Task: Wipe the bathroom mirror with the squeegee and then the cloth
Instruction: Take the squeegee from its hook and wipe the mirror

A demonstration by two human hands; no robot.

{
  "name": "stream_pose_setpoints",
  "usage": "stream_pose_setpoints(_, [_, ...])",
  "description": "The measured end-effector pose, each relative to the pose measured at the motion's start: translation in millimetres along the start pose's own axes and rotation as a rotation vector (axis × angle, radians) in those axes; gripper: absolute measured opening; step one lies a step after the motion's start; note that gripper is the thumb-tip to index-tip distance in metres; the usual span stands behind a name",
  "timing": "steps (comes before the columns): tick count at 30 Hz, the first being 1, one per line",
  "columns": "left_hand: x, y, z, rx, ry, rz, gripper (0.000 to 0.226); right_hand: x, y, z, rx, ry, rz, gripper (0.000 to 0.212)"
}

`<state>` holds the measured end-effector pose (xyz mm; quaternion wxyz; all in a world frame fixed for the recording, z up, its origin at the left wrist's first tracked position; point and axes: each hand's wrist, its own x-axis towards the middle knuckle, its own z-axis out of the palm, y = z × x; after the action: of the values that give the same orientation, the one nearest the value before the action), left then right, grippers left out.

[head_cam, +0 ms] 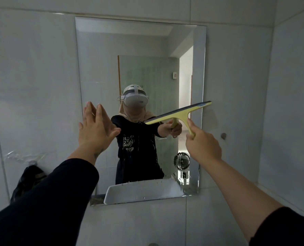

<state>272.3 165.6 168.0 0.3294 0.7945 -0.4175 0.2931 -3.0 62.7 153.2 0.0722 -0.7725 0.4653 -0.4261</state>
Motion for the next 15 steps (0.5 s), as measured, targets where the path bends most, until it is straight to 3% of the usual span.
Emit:
stream_pose_setpoints(9, [1,-3,2,-0.02,-0.01,-0.004,0.107,-20,3,26,0.126,0.004,0.09,0.053])
stream_pose_setpoints(15, [3,-5,-11,-0.027,0.013,-0.022,0.079,-36,-27,30,0.05,0.007,-0.056,0.054])
